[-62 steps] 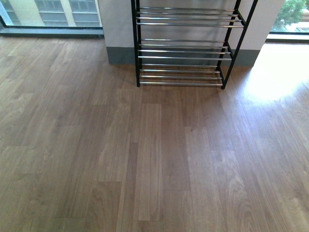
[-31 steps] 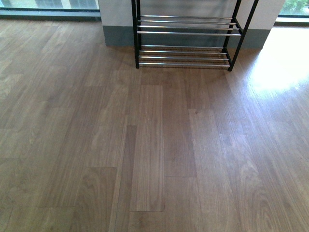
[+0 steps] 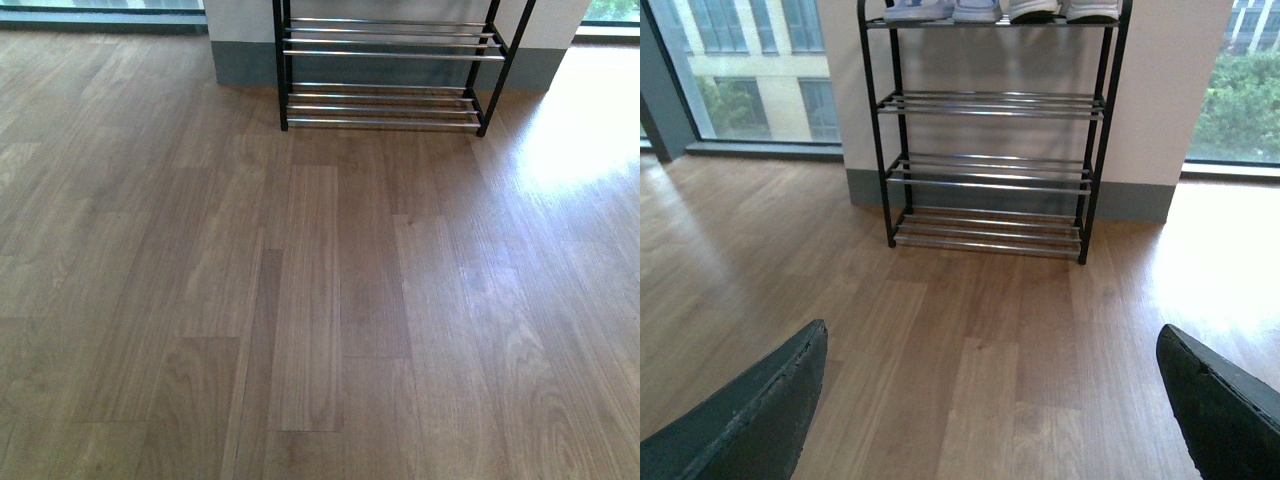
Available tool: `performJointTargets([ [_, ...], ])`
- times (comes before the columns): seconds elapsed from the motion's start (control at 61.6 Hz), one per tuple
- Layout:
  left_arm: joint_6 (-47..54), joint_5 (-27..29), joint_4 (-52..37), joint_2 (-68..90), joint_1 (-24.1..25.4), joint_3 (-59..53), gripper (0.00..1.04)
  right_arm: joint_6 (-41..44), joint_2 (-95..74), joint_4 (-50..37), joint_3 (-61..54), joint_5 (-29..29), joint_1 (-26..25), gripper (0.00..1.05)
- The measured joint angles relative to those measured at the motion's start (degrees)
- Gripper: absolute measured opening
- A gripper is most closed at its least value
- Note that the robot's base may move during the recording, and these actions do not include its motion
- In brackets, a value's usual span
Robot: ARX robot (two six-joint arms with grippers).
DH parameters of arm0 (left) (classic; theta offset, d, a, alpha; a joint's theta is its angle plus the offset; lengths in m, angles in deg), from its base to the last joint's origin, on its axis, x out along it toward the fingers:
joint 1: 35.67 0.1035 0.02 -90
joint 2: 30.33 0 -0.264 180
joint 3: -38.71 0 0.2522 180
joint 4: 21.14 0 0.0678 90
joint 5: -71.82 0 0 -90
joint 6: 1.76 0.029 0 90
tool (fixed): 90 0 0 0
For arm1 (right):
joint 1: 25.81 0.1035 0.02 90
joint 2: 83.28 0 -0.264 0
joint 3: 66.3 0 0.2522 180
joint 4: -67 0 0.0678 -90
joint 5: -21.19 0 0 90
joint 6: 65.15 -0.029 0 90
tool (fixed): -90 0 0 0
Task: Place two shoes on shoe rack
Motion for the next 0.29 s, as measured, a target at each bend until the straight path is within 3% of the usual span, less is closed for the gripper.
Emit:
performJointTargets([
  [0.292,0.0,0.0,0.0,0.0,0.0,0.0,0.95,0.0,0.0,0.0,0.0,0.0,0.0,0.95],
])
